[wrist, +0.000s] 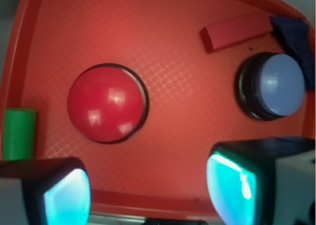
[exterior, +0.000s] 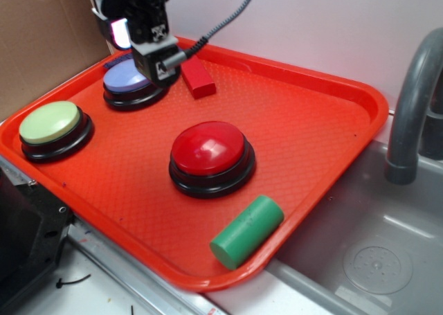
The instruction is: Push the red button.
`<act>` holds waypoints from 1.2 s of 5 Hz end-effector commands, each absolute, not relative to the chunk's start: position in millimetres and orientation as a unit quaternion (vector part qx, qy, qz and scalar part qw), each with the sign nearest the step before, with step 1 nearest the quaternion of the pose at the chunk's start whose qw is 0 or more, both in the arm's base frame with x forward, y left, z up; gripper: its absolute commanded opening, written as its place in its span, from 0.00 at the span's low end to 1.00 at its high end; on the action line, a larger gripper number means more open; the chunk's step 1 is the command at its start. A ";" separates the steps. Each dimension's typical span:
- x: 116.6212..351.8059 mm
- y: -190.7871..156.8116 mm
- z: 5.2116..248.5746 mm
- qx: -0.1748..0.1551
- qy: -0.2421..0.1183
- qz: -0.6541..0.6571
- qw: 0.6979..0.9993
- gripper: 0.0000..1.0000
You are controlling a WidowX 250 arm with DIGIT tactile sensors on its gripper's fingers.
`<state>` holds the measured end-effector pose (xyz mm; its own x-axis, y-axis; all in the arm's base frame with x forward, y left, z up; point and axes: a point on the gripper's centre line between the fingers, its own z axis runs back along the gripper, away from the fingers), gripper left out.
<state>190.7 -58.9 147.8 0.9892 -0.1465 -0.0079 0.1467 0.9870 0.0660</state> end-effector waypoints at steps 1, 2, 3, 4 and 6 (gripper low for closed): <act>196.9 -58.9 169.8 0.023 -0.030 -0.060 0.997 1.00; 195.9 -57.9 170.8 0.017 -0.033 -0.056 0.998 1.00; 196.1 -59.2 167.5 0.020 -0.026 -0.058 0.998 1.00; 195.5 -59.4 166.2 0.019 -0.025 -0.056 0.998 1.00; 195.1 -57.5 156.7 0.015 -0.007 -0.050 0.999 1.00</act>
<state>193.1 -54.8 152.0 0.9938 -0.1109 -0.0098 0.1112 0.9931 0.0372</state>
